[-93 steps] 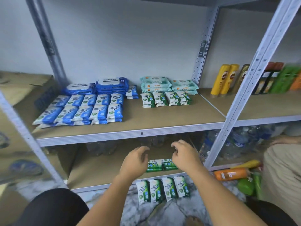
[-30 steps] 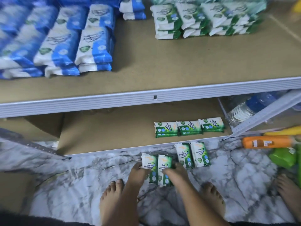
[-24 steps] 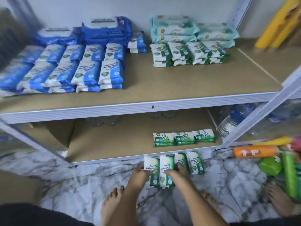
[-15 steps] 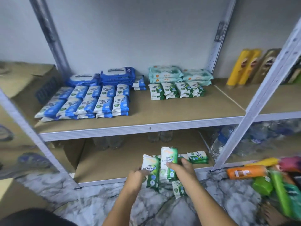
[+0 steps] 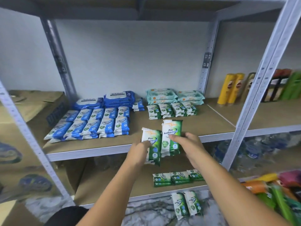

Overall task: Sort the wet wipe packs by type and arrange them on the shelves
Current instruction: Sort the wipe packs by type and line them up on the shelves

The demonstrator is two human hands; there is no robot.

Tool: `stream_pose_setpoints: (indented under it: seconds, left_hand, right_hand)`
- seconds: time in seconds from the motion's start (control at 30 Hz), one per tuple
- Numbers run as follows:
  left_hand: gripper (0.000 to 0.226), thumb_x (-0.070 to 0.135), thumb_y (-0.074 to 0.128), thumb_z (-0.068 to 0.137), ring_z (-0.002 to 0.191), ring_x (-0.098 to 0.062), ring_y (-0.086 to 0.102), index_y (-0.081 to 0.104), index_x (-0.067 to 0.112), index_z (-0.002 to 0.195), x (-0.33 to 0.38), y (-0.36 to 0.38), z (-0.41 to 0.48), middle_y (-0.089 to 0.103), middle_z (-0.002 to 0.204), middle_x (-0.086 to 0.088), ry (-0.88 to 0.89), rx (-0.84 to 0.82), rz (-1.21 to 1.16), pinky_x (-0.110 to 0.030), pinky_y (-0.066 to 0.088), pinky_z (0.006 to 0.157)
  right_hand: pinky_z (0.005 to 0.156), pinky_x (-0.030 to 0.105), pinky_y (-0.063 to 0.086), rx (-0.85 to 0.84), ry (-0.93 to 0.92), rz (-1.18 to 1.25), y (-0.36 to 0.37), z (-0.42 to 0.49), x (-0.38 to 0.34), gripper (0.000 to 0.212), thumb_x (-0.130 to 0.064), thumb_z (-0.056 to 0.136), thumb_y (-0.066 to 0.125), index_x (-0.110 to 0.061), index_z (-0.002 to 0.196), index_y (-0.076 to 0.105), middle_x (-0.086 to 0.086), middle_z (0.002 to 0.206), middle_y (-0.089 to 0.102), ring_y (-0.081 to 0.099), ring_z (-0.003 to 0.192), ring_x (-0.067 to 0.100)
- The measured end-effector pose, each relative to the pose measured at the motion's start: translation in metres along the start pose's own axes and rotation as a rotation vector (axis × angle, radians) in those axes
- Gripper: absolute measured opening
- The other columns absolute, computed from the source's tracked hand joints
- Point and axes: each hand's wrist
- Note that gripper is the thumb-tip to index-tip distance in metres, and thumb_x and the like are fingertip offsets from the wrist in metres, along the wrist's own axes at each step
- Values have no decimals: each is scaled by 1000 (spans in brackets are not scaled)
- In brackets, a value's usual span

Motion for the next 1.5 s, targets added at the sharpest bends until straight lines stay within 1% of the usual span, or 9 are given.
stream_pose_setpoints:
  seconds: [0.2, 0.37, 0.57, 0.77, 0.83, 0.9, 1.07, 1.23, 1.5]
  left_hand:
    - [44, 20, 66, 89, 95, -15, 57, 52, 11, 129, 25, 16, 47, 62, 107, 0, 65, -7, 38, -32, 39, 74]
    - [64, 27, 68, 90, 114, -24, 57, 39, 24, 146, 32, 26, 94, 58, 131, -2, 82, 14, 121, -45, 45, 104]
    - [53, 25, 62, 94, 85, -11, 57, 39, 30, 142, 30, 42, 134, 58, 104, 4, 83, 68, 217, -28, 43, 72]
    - [42, 38, 56, 82, 122, -32, 49, 57, 29, 123, 26, 39, 162, 55, 131, -3, 12, 97, 533, -46, 41, 108]
    - [47, 41, 52, 81, 132, -36, 35, 58, 25, 125, 26, 39, 163, 40, 141, -6, 5, 116, 676, -49, 33, 112]
    - [52, 46, 50, 75, 124, -34, 47, 60, 26, 122, 27, 35, 164, 51, 135, -7, 23, 85, 656, -48, 40, 108]
    - [70, 56, 64, 83, 132, -29, 47, 39, 35, 145, 28, 14, 161, 40, 144, -3, 232, 44, 649, -51, 44, 107]
    - [53, 34, 82, 80, 107, -2, 51, 56, 38, 127, 30, -11, 149, 39, 128, 12, 534, -191, 835, -28, 46, 99]
    - [49, 14, 81, 76, 94, -6, 52, 62, 30, 119, 12, 6, 153, 42, 126, 6, 671, -165, 879, -8, 39, 84]
  right_hand:
    - [96, 53, 55, 34, 21, -1, -3, 47, -17, 63, -50, 44, 87, -15, 96, 74, -2, 92, 79, 74, 93, 24]
    - [90, 43, 57, 66, 39, -87, -2, 85, -12, 38, -41, 65, 89, -17, 92, 76, -4, 88, 78, 73, 91, 21]
    - [69, 29, 49, 108, 42, -227, 3, 132, -8, 30, -36, 72, 87, -13, 86, 74, -1, 84, 76, 71, 84, 18]
    - [70, 31, 45, 67, 144, -370, -1, 150, -11, 33, -40, 78, 83, -15, 80, 61, -1, 86, 65, 59, 76, 13]
    - [71, 31, 47, 51, 149, -450, -4, 151, -12, 30, -39, 79, 81, -14, 85, 66, 0, 86, 67, 61, 76, 14]
    - [77, 32, 51, 45, 119, -482, -3, 148, -14, 28, -35, 82, 78, -14, 97, 69, -2, 88, 69, 63, 79, 14]
    - [86, 30, 39, 155, -142, -692, -5, 131, -14, 62, -40, 82, 73, -33, 138, 46, -4, 134, 48, 53, 111, 19]
    - [88, 37, 51, -121, -435, -969, -10, 110, -1, 51, -35, 76, 77, -41, 120, 52, -22, 136, 29, 55, 111, 14]
    - [105, 36, 44, -45, -529, -996, -6, 113, 17, 50, -23, 78, 73, -30, 127, 61, -11, 144, 36, 39, 132, 21]
Point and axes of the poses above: each hand's wrist, its own z-axis towards the middle knuckle, its own y-axis out of the palm, x = y × z
